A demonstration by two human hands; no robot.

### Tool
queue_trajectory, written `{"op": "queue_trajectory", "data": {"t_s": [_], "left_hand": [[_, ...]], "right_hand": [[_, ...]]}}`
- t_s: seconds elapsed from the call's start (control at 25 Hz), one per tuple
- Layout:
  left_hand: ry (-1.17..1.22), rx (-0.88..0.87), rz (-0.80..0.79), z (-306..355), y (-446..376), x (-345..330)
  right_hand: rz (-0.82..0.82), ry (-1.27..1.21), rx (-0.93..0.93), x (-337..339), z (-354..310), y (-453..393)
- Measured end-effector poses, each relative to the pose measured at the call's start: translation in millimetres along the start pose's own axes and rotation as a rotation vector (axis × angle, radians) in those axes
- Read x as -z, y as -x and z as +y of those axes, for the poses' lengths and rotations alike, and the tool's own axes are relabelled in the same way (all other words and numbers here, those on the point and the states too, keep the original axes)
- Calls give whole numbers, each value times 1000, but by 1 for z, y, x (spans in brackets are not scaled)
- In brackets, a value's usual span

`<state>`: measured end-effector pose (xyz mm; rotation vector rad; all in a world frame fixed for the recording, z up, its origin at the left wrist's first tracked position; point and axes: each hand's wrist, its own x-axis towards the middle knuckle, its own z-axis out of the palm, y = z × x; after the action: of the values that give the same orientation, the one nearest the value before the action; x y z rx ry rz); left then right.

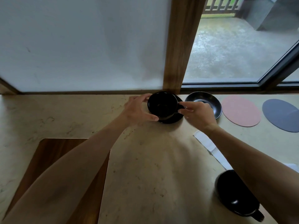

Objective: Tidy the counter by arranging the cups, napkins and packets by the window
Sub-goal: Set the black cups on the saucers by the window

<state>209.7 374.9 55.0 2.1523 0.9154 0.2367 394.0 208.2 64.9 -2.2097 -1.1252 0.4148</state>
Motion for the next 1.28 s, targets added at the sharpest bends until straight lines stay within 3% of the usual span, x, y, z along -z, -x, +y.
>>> {"op": "queue_trajectory", "data": {"t_s": [0.88,1.28], "left_hand": [[-42,60,-49,-5,-42,-21],[-172,31,-1,6,-38,-24]], "right_hand": [[-14,100,24,-18,36,-45],[-24,150,39,-19,41,-49]]}}
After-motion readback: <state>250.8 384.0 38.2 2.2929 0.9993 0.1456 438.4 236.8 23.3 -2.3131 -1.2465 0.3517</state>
